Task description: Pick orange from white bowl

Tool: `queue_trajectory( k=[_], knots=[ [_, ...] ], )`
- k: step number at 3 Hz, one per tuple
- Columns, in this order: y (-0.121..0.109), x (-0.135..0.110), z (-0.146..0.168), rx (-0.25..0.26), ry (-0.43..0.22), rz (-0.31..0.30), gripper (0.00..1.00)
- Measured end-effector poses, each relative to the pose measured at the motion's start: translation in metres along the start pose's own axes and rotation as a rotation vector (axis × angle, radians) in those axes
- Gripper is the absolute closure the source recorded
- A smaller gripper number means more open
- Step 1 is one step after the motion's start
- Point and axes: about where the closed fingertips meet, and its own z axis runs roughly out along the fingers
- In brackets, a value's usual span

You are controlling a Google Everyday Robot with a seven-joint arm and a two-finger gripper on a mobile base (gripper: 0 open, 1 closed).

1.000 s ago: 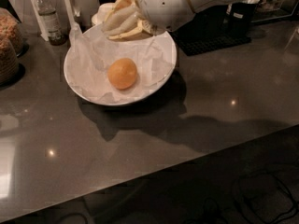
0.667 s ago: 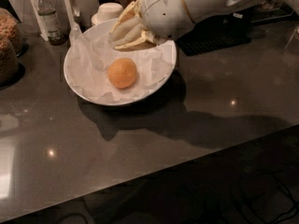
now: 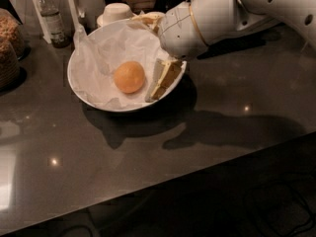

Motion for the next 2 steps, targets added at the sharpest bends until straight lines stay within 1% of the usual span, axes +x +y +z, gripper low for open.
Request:
queue_trajectory(
  k=[1,2],
  knots=[
    [-0.0126,0.013,0.0001,0.046,0.024,0.023,0.0],
    [-0.0126,0.013,0.0002,0.045,0.024,0.023,0.0]
  ],
)
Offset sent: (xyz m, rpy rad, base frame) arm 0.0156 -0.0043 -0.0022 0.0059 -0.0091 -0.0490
